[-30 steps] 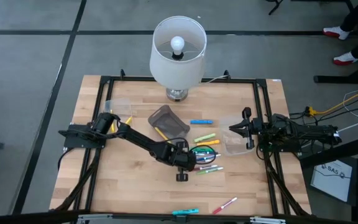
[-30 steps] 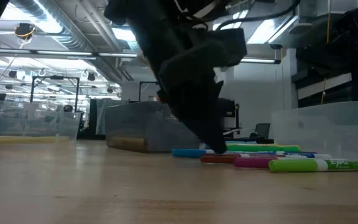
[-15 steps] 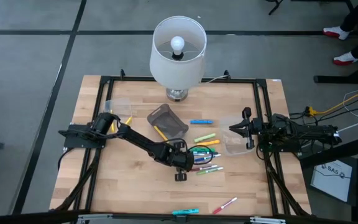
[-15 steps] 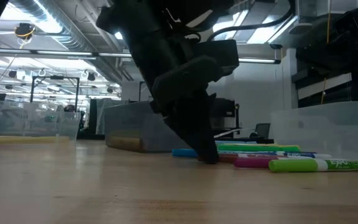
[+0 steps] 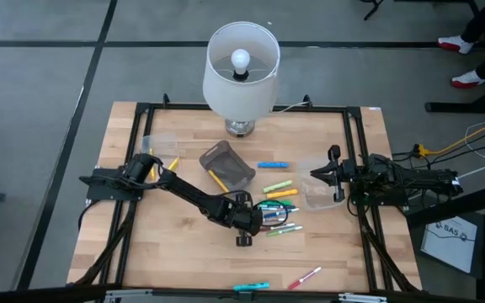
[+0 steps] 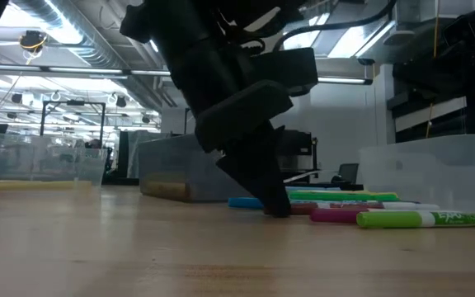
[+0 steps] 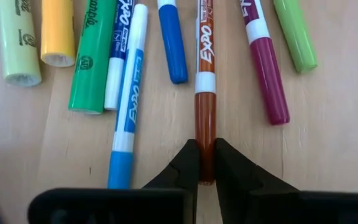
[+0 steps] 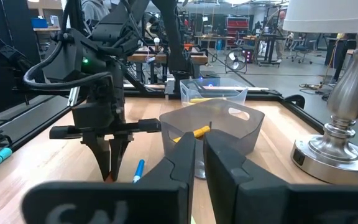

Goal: Pick & Place Markers
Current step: Put the brown highlighter into the right transparent bin

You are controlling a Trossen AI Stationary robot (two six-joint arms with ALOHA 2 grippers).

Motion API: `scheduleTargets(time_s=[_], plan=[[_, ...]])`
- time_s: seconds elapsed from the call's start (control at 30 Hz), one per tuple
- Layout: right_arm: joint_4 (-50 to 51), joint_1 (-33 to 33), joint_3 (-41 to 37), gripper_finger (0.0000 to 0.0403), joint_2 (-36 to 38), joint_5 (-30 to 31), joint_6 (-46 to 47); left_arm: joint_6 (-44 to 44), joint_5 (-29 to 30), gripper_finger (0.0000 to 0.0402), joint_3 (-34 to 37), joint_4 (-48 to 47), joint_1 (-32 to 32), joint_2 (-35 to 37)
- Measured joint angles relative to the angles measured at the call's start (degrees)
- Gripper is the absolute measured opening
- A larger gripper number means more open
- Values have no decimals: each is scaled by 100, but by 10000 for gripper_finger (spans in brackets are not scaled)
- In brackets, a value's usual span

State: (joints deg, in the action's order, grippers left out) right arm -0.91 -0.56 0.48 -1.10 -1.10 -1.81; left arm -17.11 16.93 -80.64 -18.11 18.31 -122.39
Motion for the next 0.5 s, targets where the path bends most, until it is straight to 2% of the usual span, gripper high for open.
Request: scheduleTargets(time_s=[0.5], plan=[[1,-2,-1,35,0,0,-1,-45,720,24,7,24,125,521]])
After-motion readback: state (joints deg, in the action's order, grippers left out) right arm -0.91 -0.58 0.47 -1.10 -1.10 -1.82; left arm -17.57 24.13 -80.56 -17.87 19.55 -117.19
